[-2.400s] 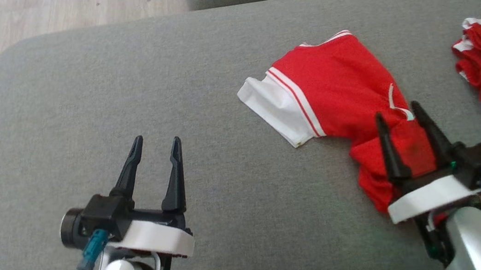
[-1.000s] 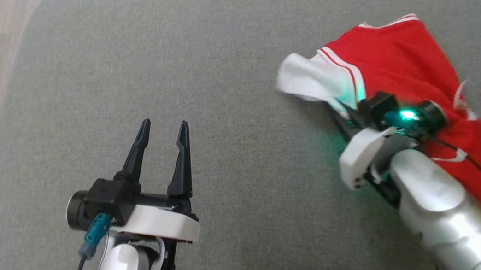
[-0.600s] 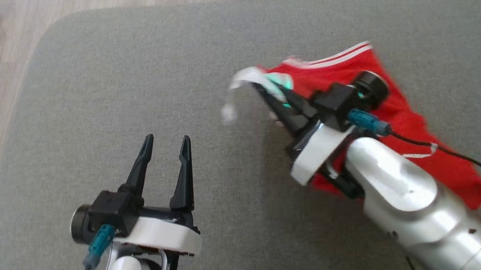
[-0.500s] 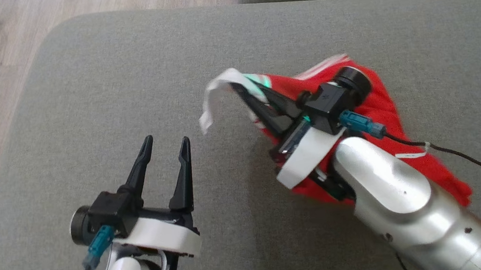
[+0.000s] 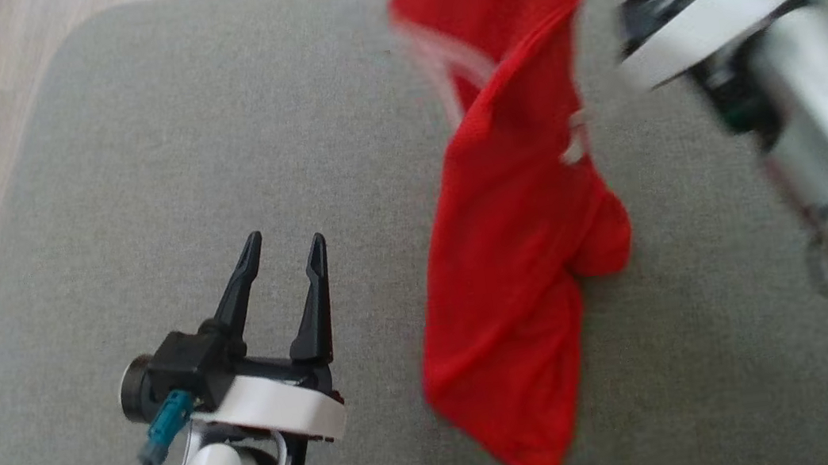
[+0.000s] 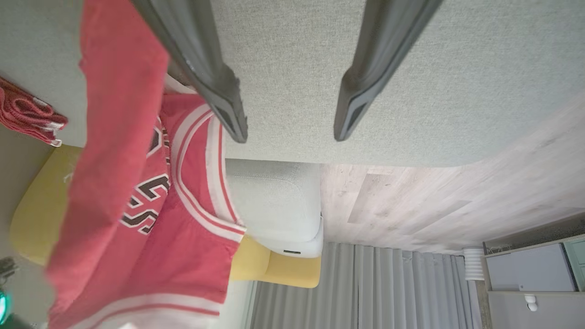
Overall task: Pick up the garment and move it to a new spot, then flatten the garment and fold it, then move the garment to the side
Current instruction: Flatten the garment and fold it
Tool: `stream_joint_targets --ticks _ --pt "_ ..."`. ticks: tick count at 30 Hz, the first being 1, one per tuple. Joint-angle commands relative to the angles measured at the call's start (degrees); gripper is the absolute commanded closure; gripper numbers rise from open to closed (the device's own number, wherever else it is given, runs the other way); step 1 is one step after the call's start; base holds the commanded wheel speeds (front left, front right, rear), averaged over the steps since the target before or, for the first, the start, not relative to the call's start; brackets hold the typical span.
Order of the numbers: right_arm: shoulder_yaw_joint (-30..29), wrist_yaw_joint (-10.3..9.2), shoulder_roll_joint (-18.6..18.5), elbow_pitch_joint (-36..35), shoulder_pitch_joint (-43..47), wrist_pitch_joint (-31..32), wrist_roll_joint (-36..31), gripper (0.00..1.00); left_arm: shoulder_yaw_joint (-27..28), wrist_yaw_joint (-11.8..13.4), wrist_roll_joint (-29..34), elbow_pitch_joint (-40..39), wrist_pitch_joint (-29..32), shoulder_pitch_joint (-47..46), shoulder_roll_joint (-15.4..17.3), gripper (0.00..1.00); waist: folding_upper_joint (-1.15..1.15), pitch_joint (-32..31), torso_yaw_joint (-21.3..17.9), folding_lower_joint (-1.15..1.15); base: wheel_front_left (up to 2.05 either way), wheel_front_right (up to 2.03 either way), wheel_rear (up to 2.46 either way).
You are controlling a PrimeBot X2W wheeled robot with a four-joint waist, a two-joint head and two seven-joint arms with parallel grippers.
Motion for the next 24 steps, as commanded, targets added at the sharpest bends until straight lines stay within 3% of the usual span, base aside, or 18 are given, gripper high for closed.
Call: stream_joint_targets --ticks 1,5,8,9,10,17,24 --pt "-0.4 -0.05 -1.1 0.2 -2.4 0.4 0.6 1.0 1.6 0.2 -0.4 -2.1 -0.3 -2.8 0.1 0.0 0.0 1.0 0.2 0.0 0.0 0.0 0.0" --pt "0.8 -0.05 -6.5 9.1 -6.5 1.1 -0.2 1.0 1.1 0.1 -0.7 -1.8 -0.3 -3.8 0.1 0.0 0.0 2.8 0.3 0.0 0.0 0.0 0.0" --pt "0.4 -0.05 -8.4 16.9 -10.0 0.7 -1.3 1.0 0.6 0.1 -0.9 -1.7 -0.3 -4.7 0.1 0.0 0.0 4.0 0.7 0.0 0.0 0.0 0.0" --pt "0.2 -0.05 -8.7 19.6 -11.1 0.6 -2.0 0.88 0.4 0.1 -1.0 -1.7 -0.3 -4.9 0.1 0.0 0.0 4.3 0.8 0.0 0.0 0.0 0.0" --pt "-0.2 -0.05 -9.0 22.7 -12.2 1.0 -3.1 0.0 0.3 0.1 -1.1 -1.7 -0.3 -5.2 0.1 0.0 0.0 4.6 0.8 0.0 0.0 0.0 0.0" --pt "-2.0 -0.05 -5.6 34.0 -15.8 -1.0 -7.9 0.0 0.6 0.3 -1.0 -1.0 -0.3 -6.1 0.1 0.0 0.0 4.9 0.2 0.0 0.0 0.0 0.0" --pt "-2.6 -0.05 -1.4 31.9 -11.6 -2.8 -9.2 0.0 1.9 0.3 -0.5 -0.7 -0.3 -5.6 0.1 0.0 0.0 2.8 -2.2 0.0 0.0 0.0 0.0"
